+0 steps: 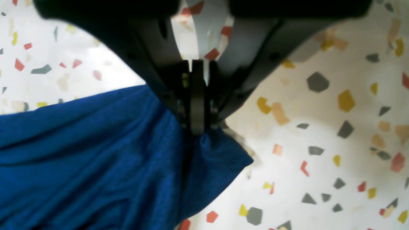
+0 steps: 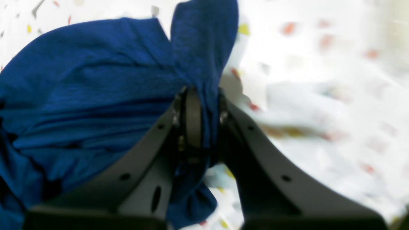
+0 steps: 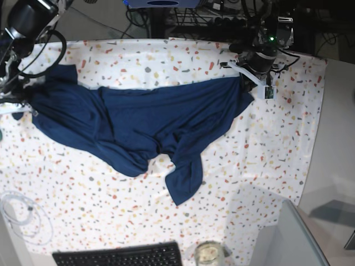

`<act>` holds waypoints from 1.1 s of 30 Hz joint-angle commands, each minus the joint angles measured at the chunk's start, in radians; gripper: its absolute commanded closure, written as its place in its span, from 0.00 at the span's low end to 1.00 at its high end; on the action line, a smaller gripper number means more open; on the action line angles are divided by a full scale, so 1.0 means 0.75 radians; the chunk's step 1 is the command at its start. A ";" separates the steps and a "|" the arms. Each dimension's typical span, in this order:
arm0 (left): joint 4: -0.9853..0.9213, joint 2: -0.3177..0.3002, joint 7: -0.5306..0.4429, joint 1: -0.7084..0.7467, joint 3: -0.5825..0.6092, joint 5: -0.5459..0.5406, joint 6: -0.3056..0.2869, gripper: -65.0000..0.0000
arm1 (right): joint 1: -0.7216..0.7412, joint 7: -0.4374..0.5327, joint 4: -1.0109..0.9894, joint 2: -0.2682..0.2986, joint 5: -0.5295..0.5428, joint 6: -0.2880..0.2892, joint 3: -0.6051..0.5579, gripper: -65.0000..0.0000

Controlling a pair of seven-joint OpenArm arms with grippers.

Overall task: Layout the t-shirt on the table in an organized manner, then fold the t-shirt properly
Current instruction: 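Hold the shirt edges with both grippers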

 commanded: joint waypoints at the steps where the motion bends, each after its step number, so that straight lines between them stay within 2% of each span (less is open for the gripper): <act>1: 0.041 -0.024 -0.021 0.011 -0.005 -0.001 0.000 1.00 | -0.006 0.001 0.076 0.009 0.012 0.006 0.003 0.97; 5: 0.135 -0.041 -0.015 0.058 -0.005 -0.003 0.000 1.00 | -0.069 -0.089 0.215 0.001 0.014 0.010 0.017 0.99; 9: 0.204 -0.069 -0.011 0.070 -0.007 -0.009 0.000 1.00 | -0.067 -0.128 0.215 0.009 0.014 0.010 0.005 0.94; 11: 0.206 -0.071 -0.011 0.066 -0.007 -0.009 0.000 1.00 | -0.053 -0.158 0.196 0.009 0.012 0.010 0.003 0.82; 15: 0.206 -0.074 -0.011 0.052 -0.003 -0.009 0.002 1.00 | -0.036 -0.197 0.184 0.005 0.012 0.010 0.003 0.48; 16: 0.206 -0.074 -0.011 0.054 -0.003 -0.007 0.002 1.00 | -0.036 -0.201 0.184 0.005 0.012 0.010 0.003 0.45; 26: 0.192 -0.074 -0.011 0.062 -0.001 -0.005 0.002 1.00 | -0.026 -0.205 0.035 0.005 0.012 0.010 0.005 0.45; 28: 0.192 -0.074 -0.011 0.062 0.001 -0.005 0.002 1.00 | -0.026 -0.201 0.006 0.005 0.012 0.010 0.005 0.46; 29: 0.192 -0.074 -0.011 0.062 0.001 -0.007 0.002 1.00 | -0.026 -0.195 0.006 0.005 0.012 0.010 0.005 0.53; 30: 0.192 -0.074 -0.011 0.062 0.003 -0.009 0.002 1.00 | -0.026 -0.185 0.018 0.003 0.012 0.010 0.005 0.66; 32: 0.192 -0.071 -0.011 0.062 0.005 -0.009 0.002 1.00 | -0.030 -0.185 0.053 0.001 0.012 0.010 0.011 0.99; 33: 0.192 -0.071 -0.011 0.062 0.005 -0.009 0.002 1.00 | -0.032 -0.187 0.086 0.001 0.012 0.010 0.013 1.00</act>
